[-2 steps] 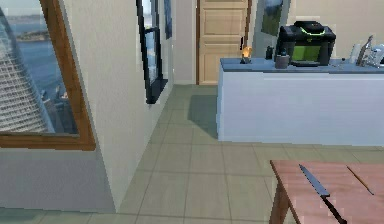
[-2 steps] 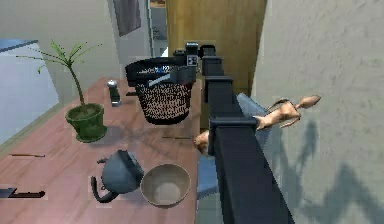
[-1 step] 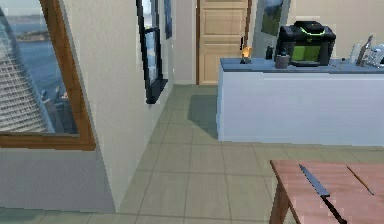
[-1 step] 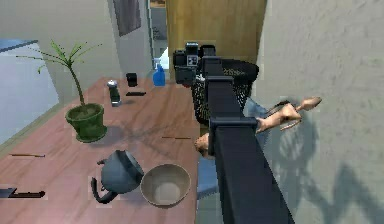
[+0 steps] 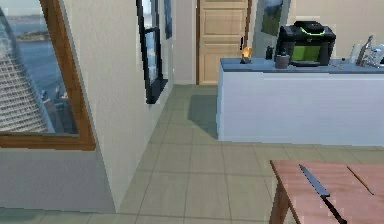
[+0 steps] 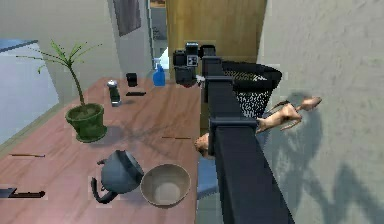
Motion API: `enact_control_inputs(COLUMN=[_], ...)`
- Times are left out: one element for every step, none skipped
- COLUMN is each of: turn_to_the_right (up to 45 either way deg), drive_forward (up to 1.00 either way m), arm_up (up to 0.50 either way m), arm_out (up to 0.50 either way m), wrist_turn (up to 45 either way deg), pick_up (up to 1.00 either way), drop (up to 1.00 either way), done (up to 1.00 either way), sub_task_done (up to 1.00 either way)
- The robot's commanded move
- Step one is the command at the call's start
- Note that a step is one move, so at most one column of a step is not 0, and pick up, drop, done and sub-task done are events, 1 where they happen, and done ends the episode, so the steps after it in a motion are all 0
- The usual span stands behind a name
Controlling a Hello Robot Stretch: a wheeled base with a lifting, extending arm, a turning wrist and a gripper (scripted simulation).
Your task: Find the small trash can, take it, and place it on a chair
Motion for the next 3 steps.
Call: enact_control_inputs(turn_to_the_right=[0.0,0.0,0.0], drive_forward=[0.00,0.00,0.00], arm_up=[-0.34,-0.32,0.00], arm_out=[0.00,0.00,0.00], wrist_turn=[0.0,0.0,0.0], pick_up=[0.00,0.00,0.00], drop=[0.00,0.00,1.00], done=[0.00,0.00,0.00], sub_task_done=[0.00,0.00,0.00])
